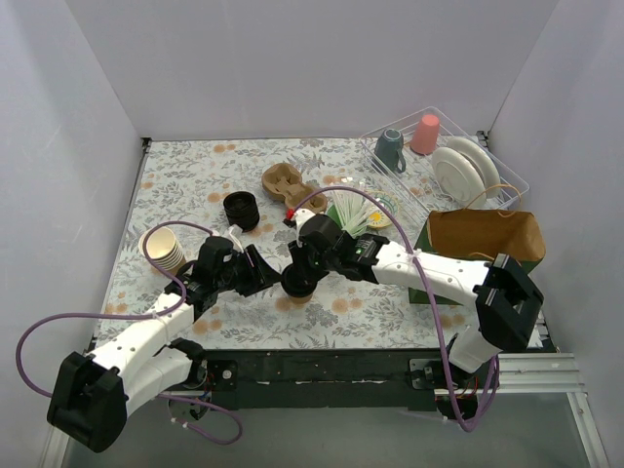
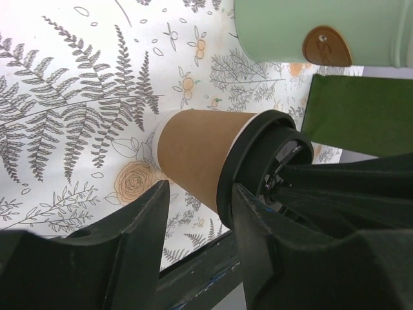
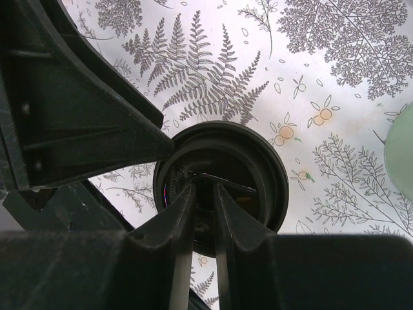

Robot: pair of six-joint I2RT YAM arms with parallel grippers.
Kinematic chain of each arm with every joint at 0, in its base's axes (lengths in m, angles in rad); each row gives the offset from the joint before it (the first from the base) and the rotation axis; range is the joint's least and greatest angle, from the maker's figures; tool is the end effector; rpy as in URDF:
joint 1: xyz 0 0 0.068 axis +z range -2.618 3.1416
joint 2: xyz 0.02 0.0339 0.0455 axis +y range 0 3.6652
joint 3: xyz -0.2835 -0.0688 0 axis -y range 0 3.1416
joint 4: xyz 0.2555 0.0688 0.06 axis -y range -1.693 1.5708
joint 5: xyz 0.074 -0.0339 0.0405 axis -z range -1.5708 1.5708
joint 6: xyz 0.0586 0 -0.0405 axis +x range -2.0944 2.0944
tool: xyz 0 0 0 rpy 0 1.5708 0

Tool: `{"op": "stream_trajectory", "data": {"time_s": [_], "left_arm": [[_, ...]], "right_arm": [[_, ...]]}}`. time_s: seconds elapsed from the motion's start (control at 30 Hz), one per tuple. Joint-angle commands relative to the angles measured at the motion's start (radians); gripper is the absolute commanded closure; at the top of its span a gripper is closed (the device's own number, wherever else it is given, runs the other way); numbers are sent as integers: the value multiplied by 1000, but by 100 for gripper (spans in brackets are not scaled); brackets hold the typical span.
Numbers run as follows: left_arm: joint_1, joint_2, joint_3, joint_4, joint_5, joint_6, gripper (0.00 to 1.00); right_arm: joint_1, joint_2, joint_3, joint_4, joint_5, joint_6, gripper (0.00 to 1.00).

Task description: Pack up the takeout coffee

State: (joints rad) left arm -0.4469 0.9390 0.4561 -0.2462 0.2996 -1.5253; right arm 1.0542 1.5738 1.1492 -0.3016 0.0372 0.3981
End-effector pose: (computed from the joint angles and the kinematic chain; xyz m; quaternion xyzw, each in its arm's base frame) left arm 0.1762 -0.1036 0.1902 -0.4111 0.8058 -0.4120 0.1094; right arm 0.1883 0.3272 0.2584 -0.2866 0.8658 0.2594 0.3177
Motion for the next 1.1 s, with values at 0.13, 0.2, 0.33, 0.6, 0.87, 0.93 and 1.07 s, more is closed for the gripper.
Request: {"op": "stream_trajectory", "data": {"time_s": [0.13, 0.2, 0.33, 0.6, 0.87, 0.93, 1.07], "left_arm": [[-7, 50, -20, -111, -178, -39, 62], [-15, 47, -23, -117, -192, -52, 62], [-27, 32, -31, -123, -218, -62, 63], [-27, -32, 154, -173, -228, 30, 46], [-27, -104, 55, -9, -36, 39, 36], [-27, -109, 17, 8, -21, 19, 37], [-27, -94, -10, 48, 4, 20, 38]], "right_arm": [[0, 31, -134, -45, 20, 18, 75], [0, 25, -161, -39, 23, 24, 75], [0, 14, -201, -21, 33, 33, 76], [0, 11, -128, -19, 15, 36, 76], [0, 19, -65, -28, 7, 36, 75], [-2, 8, -56, -28, 7, 39, 75], [0, -6, -23, -33, 10, 36, 75]]}}
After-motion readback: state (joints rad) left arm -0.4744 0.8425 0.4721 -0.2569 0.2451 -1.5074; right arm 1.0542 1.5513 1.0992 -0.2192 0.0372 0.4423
